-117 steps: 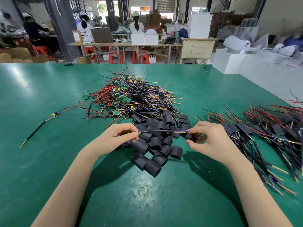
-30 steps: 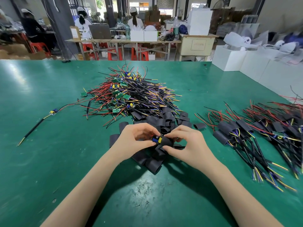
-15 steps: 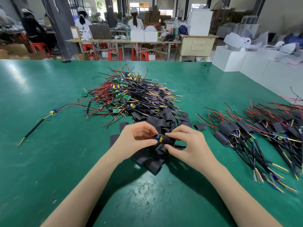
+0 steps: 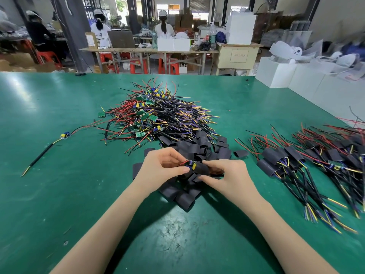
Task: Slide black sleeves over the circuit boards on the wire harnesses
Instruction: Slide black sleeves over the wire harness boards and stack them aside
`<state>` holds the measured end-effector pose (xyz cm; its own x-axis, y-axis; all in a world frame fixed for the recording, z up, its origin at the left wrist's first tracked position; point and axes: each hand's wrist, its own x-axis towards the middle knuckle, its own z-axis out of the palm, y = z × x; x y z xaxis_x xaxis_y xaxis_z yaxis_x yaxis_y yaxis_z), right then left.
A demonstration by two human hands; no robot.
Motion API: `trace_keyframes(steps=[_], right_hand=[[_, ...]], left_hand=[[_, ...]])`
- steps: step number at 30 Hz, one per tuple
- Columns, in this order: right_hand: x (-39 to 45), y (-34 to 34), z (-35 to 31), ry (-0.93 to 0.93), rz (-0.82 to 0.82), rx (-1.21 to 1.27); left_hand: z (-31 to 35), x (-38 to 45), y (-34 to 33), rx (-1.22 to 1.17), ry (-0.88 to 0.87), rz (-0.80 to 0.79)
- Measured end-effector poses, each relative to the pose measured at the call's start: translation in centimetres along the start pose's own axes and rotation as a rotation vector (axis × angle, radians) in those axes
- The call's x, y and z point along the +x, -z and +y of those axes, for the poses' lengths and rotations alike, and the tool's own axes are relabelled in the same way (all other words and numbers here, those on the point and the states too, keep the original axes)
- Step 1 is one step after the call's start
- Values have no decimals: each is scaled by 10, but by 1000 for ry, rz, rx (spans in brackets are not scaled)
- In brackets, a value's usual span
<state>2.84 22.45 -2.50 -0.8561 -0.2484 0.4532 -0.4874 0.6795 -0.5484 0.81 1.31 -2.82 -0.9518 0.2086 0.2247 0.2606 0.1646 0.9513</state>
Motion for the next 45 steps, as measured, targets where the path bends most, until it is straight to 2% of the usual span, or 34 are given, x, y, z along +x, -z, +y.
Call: trace_keyframes(steps=[3,17,20,31,35,39,41,43,45], right_hand=[[0,-5,-1,-22,17,32],[-1,-8,-4,18,75,-100],[-1,-7,-7,35,64,-159],[-5,-10,-13,201,73,-366],[-6,-9,-9,338,42,-502],[-5,-6,-5,410,47,-473],[-4,-5,-4,356,27,-346],[-2,0,-6,180,44,-224],[1,6,-3,-1,33,-262]], left_hand=[[-1,0,-2,11,-18,4],[-2,-1,-7,-72,17,-8],[-2,-1,-7,-31,15,-6],[-5,-4,-10,-3,47,-52],[-7,-5,-14,12,70,-99],[-6,-5,-12,-49,109,-140],[-3,-5,-10,-73,116,-151],[-2,-4,-8,-105,98,-119],[-1,-2,-6,-128,78,-63]])
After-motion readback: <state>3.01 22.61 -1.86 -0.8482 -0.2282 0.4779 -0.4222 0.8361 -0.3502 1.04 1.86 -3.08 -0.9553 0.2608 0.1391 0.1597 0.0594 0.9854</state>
